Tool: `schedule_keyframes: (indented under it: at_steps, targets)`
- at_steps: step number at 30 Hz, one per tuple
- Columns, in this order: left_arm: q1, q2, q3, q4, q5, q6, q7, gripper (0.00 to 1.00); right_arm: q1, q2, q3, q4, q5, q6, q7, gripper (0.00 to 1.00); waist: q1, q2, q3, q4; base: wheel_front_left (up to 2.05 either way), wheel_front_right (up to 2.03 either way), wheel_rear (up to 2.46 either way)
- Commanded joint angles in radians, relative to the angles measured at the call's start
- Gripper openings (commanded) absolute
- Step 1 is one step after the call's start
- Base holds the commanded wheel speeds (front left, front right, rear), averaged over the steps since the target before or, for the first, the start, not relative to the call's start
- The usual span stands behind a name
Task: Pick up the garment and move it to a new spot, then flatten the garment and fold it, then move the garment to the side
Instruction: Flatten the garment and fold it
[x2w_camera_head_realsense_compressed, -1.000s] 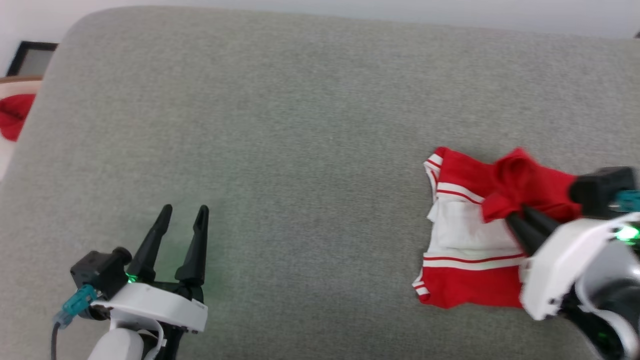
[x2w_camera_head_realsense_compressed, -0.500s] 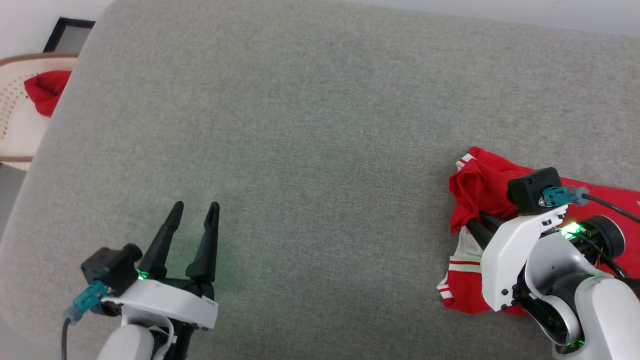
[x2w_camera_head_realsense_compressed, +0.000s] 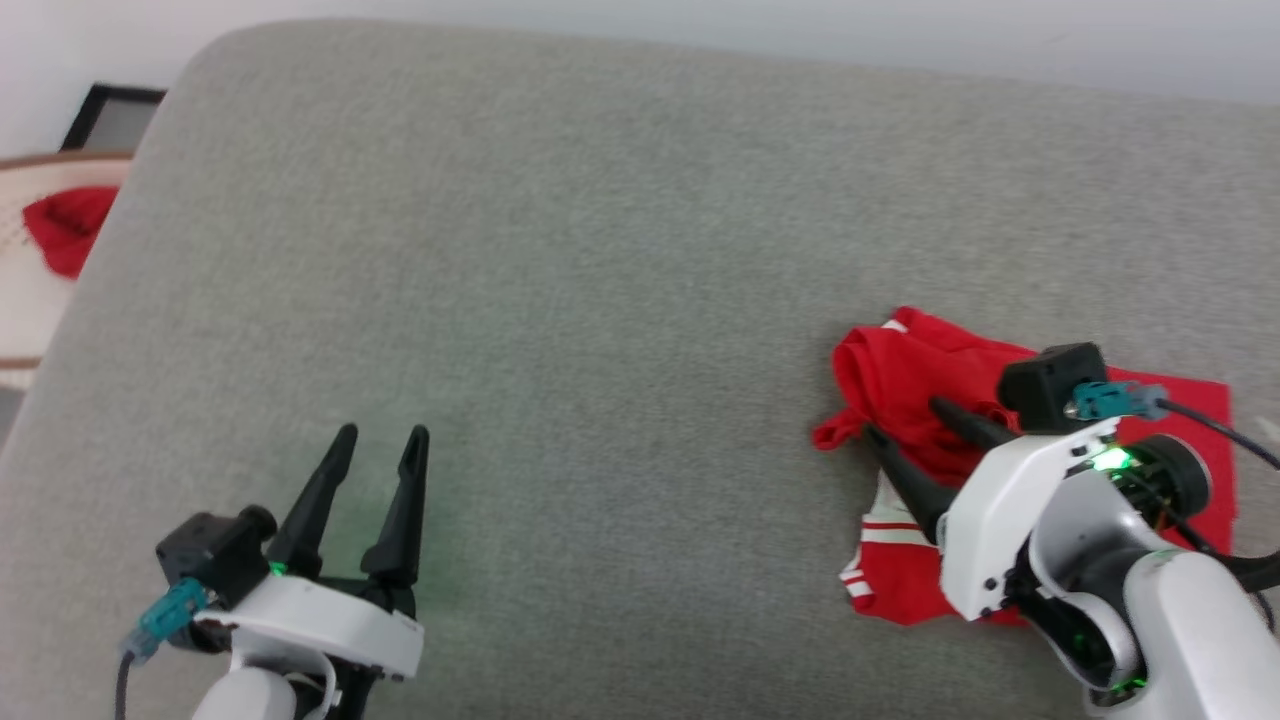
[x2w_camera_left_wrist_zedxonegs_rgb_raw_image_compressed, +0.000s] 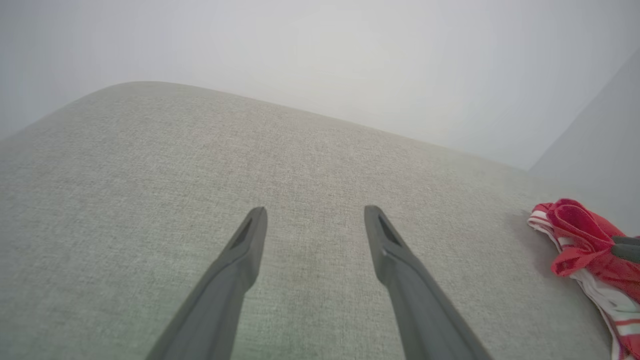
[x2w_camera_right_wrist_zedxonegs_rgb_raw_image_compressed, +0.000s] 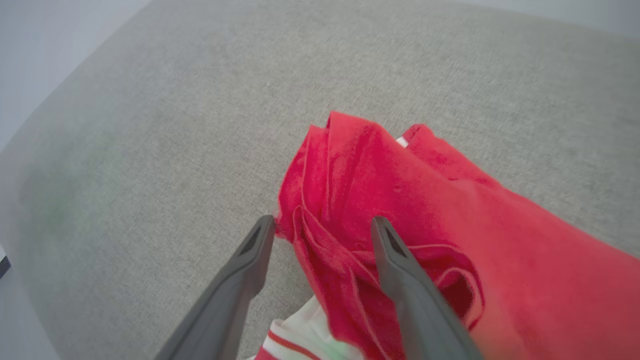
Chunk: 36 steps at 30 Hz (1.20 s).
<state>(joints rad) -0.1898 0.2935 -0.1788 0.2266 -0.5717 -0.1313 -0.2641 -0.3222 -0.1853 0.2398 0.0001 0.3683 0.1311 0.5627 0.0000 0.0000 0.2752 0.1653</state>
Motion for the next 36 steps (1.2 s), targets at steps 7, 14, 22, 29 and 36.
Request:
schedule_keyframes:
  at_steps: [7,14,22,29,36]
  targets:
    - [0.039,0.020,0.000,0.002,0.000,0.002,0.001,1.00,0.011,-0.048,-0.035,-0.022,0.061,-0.001,-0.047,1.00,0.0000,0.0000,-0.074,-0.098,0.00,0.00,0.00]
    - [0.057,0.028,-0.005,0.016,-0.002,0.002,0.001,1.00,0.048,-0.101,-0.090,-0.025,0.139,-0.001,-0.144,1.00,0.0000,0.0000,-0.124,-0.167,0.00,0.00,0.00]
    - [0.087,0.024,-0.002,0.045,0.011,0.002,0.001,1.00,0.120,-0.169,-0.066,0.018,0.096,-0.001,-0.365,1.00,0.0000,0.0000,-0.188,-0.221,0.00,0.00,0.00]
    - [0.124,0.018,0.019,0.059,0.035,0.002,0.001,1.00,0.186,-0.144,-0.094,0.091,0.094,-0.001,-0.526,1.00,0.0000,0.0000,-0.235,-0.224,0.00,0.00,0.00]
    - [0.192,0.014,0.070,0.037,0.101,0.002,0.001,1.00,0.249,-0.128,-0.104,0.124,0.100,-0.001,-0.623,1.00,0.0000,0.0000,-0.272,-0.203,0.00,0.00,0.00]
